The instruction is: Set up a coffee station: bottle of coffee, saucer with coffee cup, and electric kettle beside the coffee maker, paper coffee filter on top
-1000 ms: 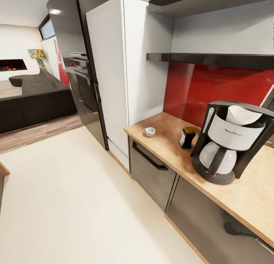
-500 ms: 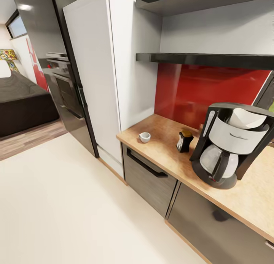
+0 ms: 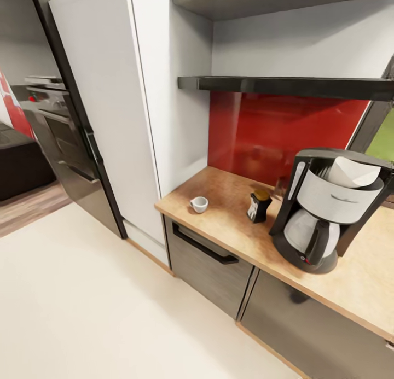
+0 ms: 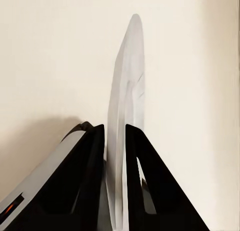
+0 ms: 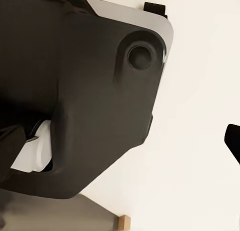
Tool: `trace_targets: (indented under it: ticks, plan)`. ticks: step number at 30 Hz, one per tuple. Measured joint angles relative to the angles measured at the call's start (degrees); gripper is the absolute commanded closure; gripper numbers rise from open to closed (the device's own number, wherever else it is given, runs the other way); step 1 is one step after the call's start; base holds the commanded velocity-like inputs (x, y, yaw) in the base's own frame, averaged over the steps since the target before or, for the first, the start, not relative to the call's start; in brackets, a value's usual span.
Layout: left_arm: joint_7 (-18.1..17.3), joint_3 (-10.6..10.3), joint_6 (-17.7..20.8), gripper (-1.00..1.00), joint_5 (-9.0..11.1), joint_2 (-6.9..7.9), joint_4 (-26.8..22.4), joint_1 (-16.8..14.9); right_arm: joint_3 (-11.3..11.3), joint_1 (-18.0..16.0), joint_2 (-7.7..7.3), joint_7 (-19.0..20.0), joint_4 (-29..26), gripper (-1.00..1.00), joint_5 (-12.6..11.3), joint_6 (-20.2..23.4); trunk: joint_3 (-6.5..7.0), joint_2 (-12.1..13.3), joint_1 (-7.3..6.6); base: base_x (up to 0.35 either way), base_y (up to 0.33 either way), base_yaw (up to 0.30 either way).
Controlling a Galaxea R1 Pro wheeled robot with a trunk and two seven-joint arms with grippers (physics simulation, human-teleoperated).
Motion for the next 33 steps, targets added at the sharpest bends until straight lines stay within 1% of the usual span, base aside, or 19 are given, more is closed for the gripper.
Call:
trace_targets:
  ticks: [9,16,22,33]
  plan:
    - [0.0,0.02,0.01,1.0,0.34,0.05,0.0,0.0,-0.01,0.02,-0.03,0.04,-0.03,-1.0,0.0,0.0,0.0,0.0,0.01,0.002,0.023,-0.265]
    - [0.0,0.04,0.0,1.0,0.4,0.05,-0.01,0.0,-0.01,0.0,-0.06,0.13,-0.05,-1.0,0.0,-0.02,0.0,0.01,0.02,-0.123,0.235,-0.265]
    - [0.0,0.03,0.01,1.0,0.41,0.05,-0.01,0.0,-0.01,0.01,-0.07,0.13,-0.07,-1.0,0.0,-0.01,0.0,0.0,0.01,-0.011,0.266,-0.265]
    - [0.0,0.0,0.02,1.0,0.42,0.05,0.0,0.0,-0.01,0.0,-0.02,0.12,-0.09,-1.0,0.0,0.01,0.0,0.0,0.01,0.0,0.022,-0.265]
